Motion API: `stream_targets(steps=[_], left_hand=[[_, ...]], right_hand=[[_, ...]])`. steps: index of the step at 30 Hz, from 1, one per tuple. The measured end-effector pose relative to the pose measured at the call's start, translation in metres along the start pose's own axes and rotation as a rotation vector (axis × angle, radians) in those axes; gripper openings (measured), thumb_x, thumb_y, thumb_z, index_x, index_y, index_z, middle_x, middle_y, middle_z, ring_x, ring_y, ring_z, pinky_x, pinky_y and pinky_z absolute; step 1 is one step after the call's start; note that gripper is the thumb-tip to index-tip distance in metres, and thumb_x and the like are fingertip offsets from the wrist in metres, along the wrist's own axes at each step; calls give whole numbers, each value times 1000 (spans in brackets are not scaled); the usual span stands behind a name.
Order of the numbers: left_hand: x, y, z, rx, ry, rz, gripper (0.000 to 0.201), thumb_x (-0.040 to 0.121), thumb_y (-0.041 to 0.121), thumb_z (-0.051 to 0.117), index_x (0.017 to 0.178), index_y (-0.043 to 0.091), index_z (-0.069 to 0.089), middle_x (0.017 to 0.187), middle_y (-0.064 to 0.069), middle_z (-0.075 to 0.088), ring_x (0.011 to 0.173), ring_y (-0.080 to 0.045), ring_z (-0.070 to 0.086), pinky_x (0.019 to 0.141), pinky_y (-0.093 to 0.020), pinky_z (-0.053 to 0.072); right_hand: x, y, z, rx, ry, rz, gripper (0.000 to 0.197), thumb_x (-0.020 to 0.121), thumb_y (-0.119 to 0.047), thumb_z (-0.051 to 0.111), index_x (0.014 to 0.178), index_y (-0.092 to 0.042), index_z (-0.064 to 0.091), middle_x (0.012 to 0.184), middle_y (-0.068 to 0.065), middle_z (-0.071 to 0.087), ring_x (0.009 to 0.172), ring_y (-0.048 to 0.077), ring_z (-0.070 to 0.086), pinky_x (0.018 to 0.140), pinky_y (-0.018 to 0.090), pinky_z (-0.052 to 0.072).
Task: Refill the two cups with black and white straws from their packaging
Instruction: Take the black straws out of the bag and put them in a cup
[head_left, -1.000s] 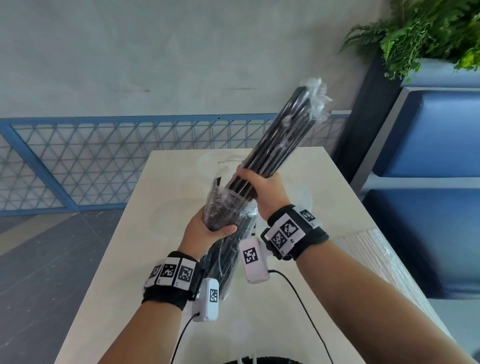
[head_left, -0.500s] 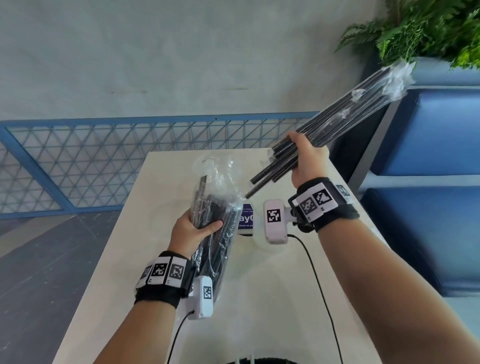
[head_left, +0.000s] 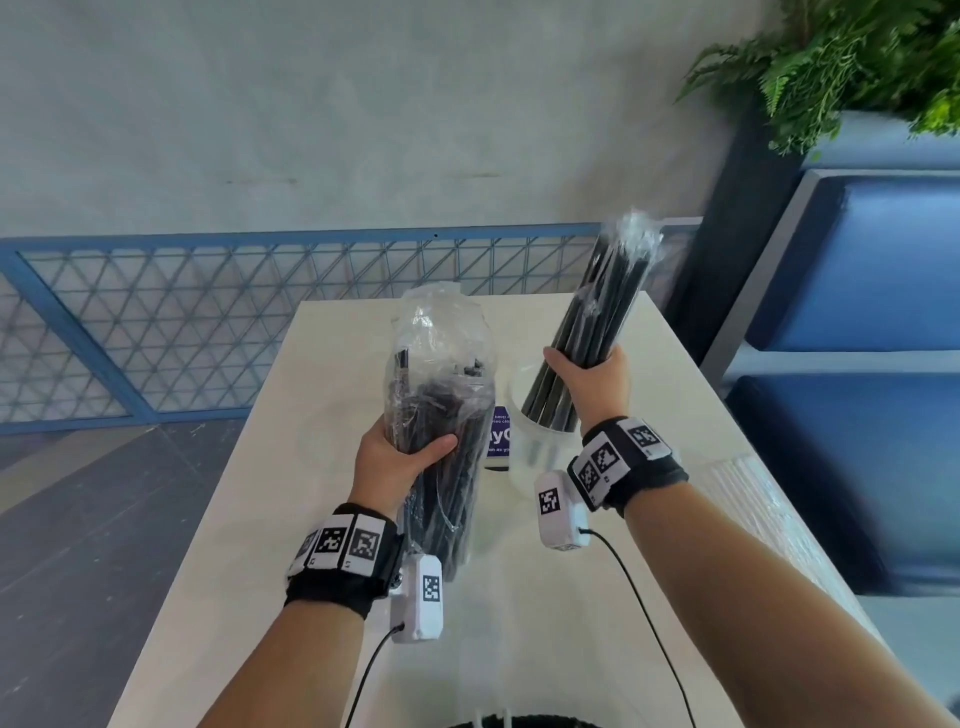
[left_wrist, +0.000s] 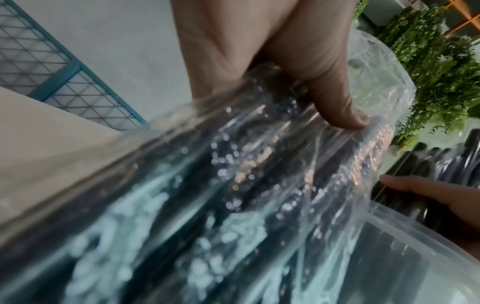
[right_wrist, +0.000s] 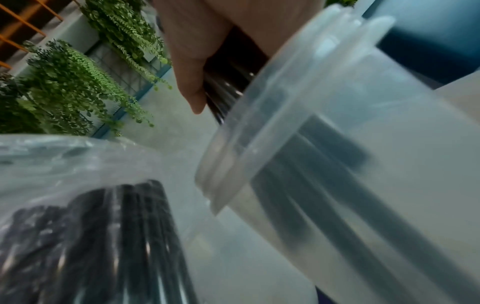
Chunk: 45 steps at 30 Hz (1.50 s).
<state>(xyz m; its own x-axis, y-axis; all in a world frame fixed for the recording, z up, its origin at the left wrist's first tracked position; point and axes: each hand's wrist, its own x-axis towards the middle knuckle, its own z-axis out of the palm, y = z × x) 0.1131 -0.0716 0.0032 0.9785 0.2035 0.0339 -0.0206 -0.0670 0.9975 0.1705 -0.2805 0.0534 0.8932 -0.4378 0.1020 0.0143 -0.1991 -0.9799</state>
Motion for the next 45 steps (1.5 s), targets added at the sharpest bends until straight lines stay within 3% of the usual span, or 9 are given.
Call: stream_targets(steps=[3, 6, 12, 14, 19, 23, 30, 35, 45], left_hand=[[0, -1, 0, -17, -12, -7, 39, 65, 7, 81, 100, 10, 63, 86, 5, 68, 78, -2, 65, 63, -8, 51], [0, -1, 1, -22, -24, 2, 37, 65, 7, 81, 95, 14, 63, 86, 6, 68, 71, 5, 66, 62, -8, 50], [-1, 0, 3, -45, -48, 27, 36, 64, 7, 81, 93, 15, 62, 86, 6, 68, 71, 6, 66, 63, -9, 51], [-2, -2, 3, -82, -57, 17, 37, 63, 7, 82, 94, 16, 63, 89, 3, 70, 78, -3, 68, 69, -15, 53], [-8, -7, -3, -165, -118, -20, 45, 58, 10, 80, 99, 7, 65, 88, 2, 73, 85, -14, 69, 80, -31, 52], [-12, -8, -12, -150, -254, -35, 70, 52, 8, 89, 115, 3, 58, 103, -7, 72, 98, -20, 68, 83, -35, 54], [-20, -12, -15, -63, -319, -36, 89, 48, -7, 87, 126, 5, 46, 113, -11, 66, 102, -15, 66, 79, -26, 55], [-24, -16, -17, 46, -343, -57, 77, 39, 29, 87, 110, 17, 61, 104, -3, 71, 99, -16, 68, 86, -37, 55], [-20, -9, -26, 32, -435, -119, 83, 44, 26, 86, 118, 9, 54, 107, -6, 70, 102, -19, 66, 89, -36, 53]], right_hand=[[-4, 2, 0, 10, -21, -56, 31, 70, -19, 78, 93, -16, 57, 83, -2, 62, 77, 15, 60, 71, 28, 51], [-6, 2, -1, 9, -18, -118, 32, 71, -18, 78, 95, -18, 57, 87, -5, 60, 72, 3, 55, 64, 11, 45], [-29, -28, -1, -42, 116, -466, 47, 76, -26, 74, 114, -11, 51, 109, -4, 51, 100, 5, 48, 87, 5, 35], [-49, -39, 2, -44, 27, -561, 43, 80, -24, 69, 115, -9, 50, 110, -1, 53, 103, 7, 51, 90, 7, 36], [-88, -29, 12, -72, -422, -303, 90, 71, -34, 76, 141, -18, 23, 145, 1, 34, 132, 8, 33, 109, 26, 32], [-98, -13, 16, -148, -578, -199, 116, 67, -27, 81, 147, -22, -2, 153, 3, 23, 140, 12, 24, 109, 19, 24], [-108, 15, 29, -165, -525, -193, 86, 65, -16, 82, 136, -14, 32, 117, -2, 58, 111, 11, 54, 83, 2, 40], [-111, 35, 32, -250, -510, -152, 90, 63, -27, 83, 137, -10, 35, 115, 0, 64, 107, 10, 58, 91, 19, 45], [-116, 51, 31, -440, -557, -138, 60, 68, -32, 79, 116, -7, 54, 107, 8, 67, 101, 20, 62, 88, 28, 49]])
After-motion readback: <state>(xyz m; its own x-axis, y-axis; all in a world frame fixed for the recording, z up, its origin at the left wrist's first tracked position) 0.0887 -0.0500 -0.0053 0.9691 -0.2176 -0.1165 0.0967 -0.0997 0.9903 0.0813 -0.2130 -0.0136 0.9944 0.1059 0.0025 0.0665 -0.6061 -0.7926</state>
